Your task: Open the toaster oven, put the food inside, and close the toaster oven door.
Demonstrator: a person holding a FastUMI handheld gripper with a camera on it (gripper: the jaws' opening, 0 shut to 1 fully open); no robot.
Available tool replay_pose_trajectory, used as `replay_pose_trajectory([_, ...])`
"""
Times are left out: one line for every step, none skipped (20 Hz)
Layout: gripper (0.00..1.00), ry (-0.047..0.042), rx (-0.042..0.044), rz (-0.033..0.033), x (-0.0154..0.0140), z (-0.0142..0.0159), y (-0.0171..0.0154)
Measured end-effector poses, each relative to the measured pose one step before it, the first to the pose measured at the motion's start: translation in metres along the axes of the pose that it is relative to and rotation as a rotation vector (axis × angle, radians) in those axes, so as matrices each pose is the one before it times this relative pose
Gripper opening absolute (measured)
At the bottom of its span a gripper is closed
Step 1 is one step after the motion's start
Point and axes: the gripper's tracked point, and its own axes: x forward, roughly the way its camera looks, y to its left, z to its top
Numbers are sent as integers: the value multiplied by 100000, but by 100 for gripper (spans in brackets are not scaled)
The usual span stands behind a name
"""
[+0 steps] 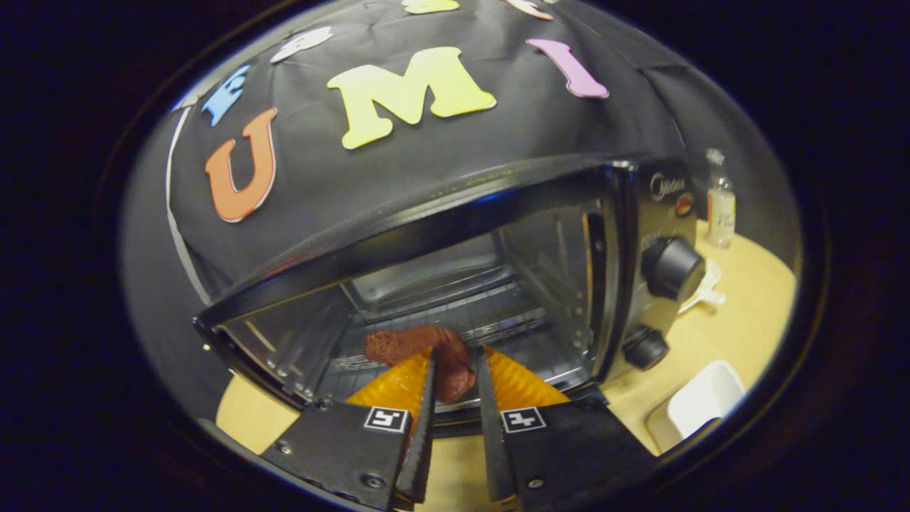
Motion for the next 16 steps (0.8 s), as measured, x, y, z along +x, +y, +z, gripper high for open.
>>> replay_pose_trajectory([48,-1435,-2273,-1685,-238,237,-240])
replay_pose_trajectory([61,56,-2540,-2088,-349,80,-498])
replay_pose_trajectory([74,792,-1798,-1918,-212,-202,-523])
replay_pose_trajectory([81,572,-382,-58,-511,-83,-228])
replay_pose_trajectory([81,251,9,564,-699,-102,-35])
replay_pose_trajectory([81,-351,9,1232,-943,-32,2])
replay_pose_trajectory([81,450,-1567,1456,-1096,-285,71])
replay_pose_trajectory([81,-573,-2723,1015,-1241,-165,-31])
replay_pose_trajectory([82,-507,-2546,1414,-1380,-276,-34])
replay_pose_trajectory([82,-293,-2190,1294,-1383,-285,-9])
replay_pose_trajectory([82,-541,-1086,1725,-1491,-421,37])
replay_pose_trajectory([82,443,-549,2591,-1441,-525,263])
replay_pose_trajectory([81,549,-276,2400,-1728,-963,88])
replay_pose_trajectory([89,-136,-280,579,-1611,-561,17])
replay_pose_trajectory([94,-573,-1503,1088,-1508,-843,129])
replay_pose_trajectory([98,-1666,-480,748,-1376,-478,194])
